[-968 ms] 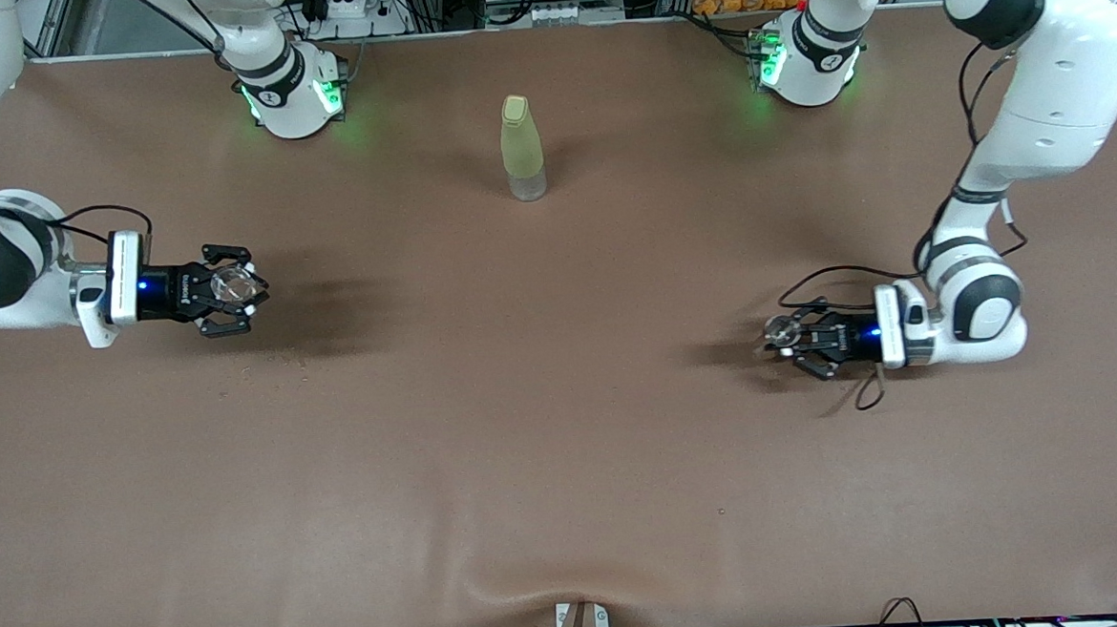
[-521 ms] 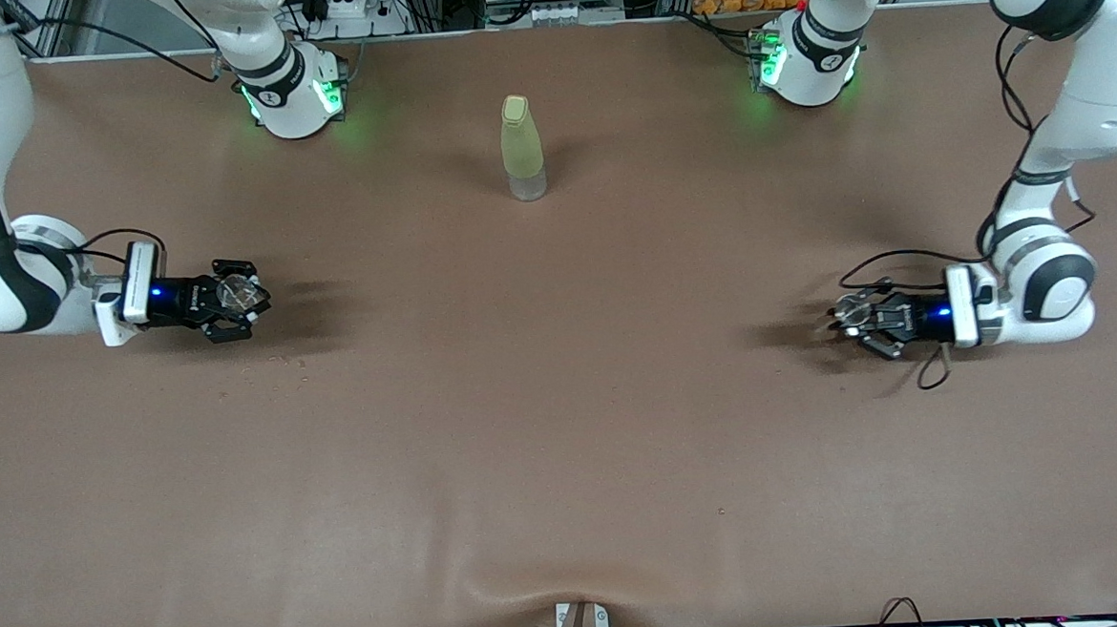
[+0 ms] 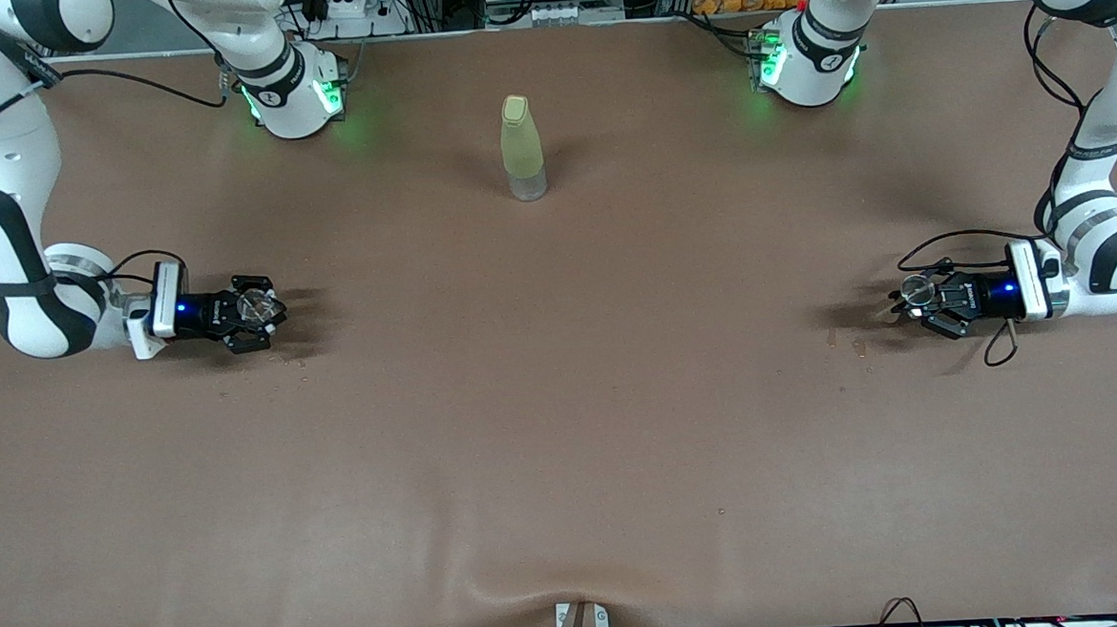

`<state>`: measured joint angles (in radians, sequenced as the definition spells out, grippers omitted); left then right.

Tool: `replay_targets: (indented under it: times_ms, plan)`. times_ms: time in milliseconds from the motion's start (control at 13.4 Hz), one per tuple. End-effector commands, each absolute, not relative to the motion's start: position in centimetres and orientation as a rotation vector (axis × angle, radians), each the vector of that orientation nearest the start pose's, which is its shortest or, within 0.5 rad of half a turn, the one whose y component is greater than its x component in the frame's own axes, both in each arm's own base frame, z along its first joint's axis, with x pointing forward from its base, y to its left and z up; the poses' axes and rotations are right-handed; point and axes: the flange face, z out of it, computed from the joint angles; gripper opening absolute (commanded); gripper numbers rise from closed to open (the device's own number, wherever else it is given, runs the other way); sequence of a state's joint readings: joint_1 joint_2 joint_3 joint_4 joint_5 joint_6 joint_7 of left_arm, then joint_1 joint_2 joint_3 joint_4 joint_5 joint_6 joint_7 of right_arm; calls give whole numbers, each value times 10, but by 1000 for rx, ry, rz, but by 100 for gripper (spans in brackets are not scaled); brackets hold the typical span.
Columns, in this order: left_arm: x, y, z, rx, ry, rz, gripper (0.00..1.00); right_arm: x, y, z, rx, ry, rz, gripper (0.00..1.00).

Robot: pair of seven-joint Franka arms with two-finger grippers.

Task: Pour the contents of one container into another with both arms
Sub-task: 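Upright the beaker and move both grippers back apart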

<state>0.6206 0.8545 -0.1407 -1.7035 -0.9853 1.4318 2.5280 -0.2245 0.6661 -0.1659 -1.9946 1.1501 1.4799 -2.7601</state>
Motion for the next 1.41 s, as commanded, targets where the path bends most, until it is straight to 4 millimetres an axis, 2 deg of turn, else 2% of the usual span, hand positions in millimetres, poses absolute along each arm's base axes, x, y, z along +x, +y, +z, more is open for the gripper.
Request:
replay_targets:
  times_ms: [0, 223, 447, 596, 819, 893, 968, 1117, 1340]
  plan:
    - [550, 169, 119, 1249, -1250, 1100, 0, 509, -106, 111, -1205, -1521, -1163, 0]
    - [557, 139, 102, 1212, -1204, 1125, 0, 512, -108, 87, -1228, -1534, -1149, 0]
    - [559, 124, 88, 1205, -1190, 1129, 0, 509, -101, 66, -1235, -1546, -1140, 0]
    - [556, 117, 75, 1199, -1185, 1129, 0, 510, -97, 63, -1238, -1538, -1148, 0]
    - [558, 119, 73, 1227, -1196, 1124, 0, 510, -96, 63, -1238, -1536, -1145, 0]
    - [559, 118, 70, 1239, -1197, 1121, 0, 510, -94, 63, -1241, -1528, -1137, 3]
    - [559, 117, 69, 1243, -1198, 1119, 0, 510, -94, 63, -1247, -1521, -1131, 29]
    - [560, 116, 69, 1251, -1205, 1117, 0, 510, -93, 64, -1283, -1470, -1087, 60]
    - [561, 114, 69, 1248, -1208, 1114, 0, 510, -94, 64, -1306, -1443, -1057, 69]
